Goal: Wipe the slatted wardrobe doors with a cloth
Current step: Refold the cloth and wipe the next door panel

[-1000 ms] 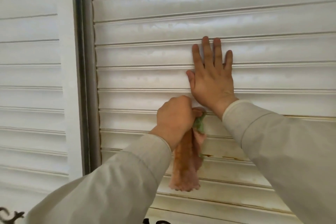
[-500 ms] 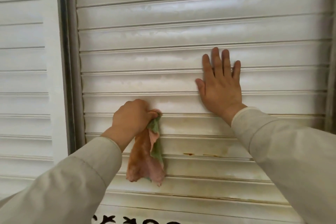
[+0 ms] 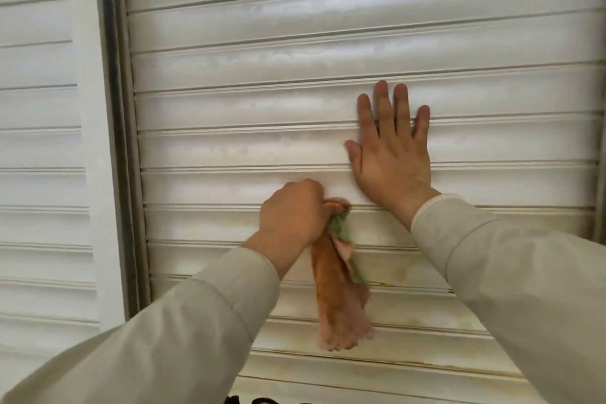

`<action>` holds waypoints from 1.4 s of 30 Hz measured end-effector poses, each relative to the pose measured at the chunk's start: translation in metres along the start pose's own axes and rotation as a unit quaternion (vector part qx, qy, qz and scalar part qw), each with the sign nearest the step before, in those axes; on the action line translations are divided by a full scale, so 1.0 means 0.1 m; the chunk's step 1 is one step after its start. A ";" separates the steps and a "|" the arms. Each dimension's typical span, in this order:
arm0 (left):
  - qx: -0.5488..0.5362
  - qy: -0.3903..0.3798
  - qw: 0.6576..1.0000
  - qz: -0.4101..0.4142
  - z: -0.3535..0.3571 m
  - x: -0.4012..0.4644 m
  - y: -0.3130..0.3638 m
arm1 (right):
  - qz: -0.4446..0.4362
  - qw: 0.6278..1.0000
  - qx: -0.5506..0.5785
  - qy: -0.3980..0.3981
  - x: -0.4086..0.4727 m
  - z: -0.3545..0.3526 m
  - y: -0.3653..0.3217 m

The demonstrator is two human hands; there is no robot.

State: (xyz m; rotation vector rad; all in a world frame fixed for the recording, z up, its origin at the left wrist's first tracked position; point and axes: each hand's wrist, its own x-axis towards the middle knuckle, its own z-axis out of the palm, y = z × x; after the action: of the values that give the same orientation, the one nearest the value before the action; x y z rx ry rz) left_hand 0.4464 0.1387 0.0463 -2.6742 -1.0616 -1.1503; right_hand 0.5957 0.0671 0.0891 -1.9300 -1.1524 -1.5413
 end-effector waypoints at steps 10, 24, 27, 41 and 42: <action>0.021 0.012 0.994 -0.106 -0.31 -0.05 -0.77 | -0.095 0.994 0.055 -0.003 0.13 -0.01 -0.53; -0.031 -0.022 0.996 -0.080 -0.15 -0.09 -0.12 | -0.125 0.968 0.200 -0.090 0.02 -0.32 -0.02; -0.026 -0.011 0.991 -0.128 -0.32 -0.14 -0.49 | -0.017 0.985 0.170 -0.017 -0.21 -0.33 0.48; -0.020 -0.016 0.993 -0.112 -0.28 -0.07 -0.28 | 0.395 0.769 0.499 -0.066 -0.54 -0.57 1.37; -0.025 -0.019 0.995 -0.099 -0.25 -0.06 -0.14 | 0.392 0.765 0.506 -0.073 -0.52 -0.56 1.35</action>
State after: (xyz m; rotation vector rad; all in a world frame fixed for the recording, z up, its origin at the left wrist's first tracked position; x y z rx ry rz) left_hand 0.4192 0.1392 0.0574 -2.6877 -1.3494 -1.1751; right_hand 0.6688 -0.0698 0.0802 -1.4022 -0.7582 -0.1844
